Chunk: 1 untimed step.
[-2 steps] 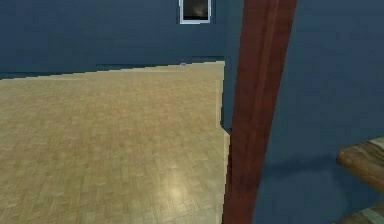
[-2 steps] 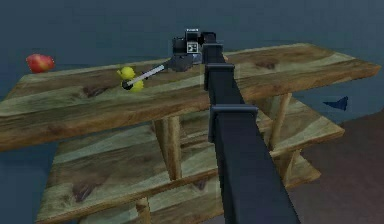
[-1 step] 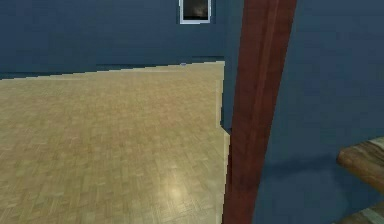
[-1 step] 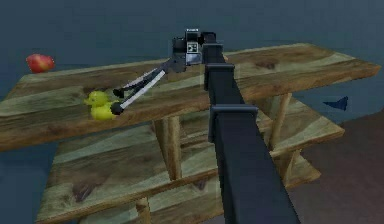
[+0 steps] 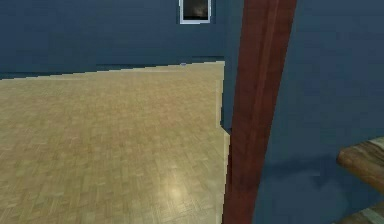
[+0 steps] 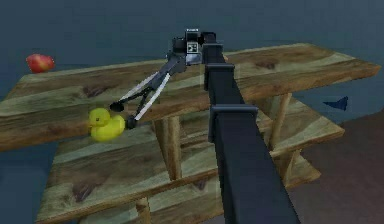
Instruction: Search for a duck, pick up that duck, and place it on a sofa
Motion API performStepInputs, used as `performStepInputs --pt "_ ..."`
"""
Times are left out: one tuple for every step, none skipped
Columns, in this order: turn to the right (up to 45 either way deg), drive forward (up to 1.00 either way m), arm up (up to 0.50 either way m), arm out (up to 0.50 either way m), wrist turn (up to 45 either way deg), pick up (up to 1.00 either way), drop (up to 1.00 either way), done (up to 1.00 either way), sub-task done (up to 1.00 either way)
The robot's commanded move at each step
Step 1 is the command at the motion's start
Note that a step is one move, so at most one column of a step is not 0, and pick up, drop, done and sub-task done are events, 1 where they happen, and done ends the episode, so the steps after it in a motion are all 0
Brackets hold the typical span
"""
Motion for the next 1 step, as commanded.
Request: performStepInputs --pt "0.0 0.00 0.00 -0.48 0.0 0.00 0.00 0.00 0.00"
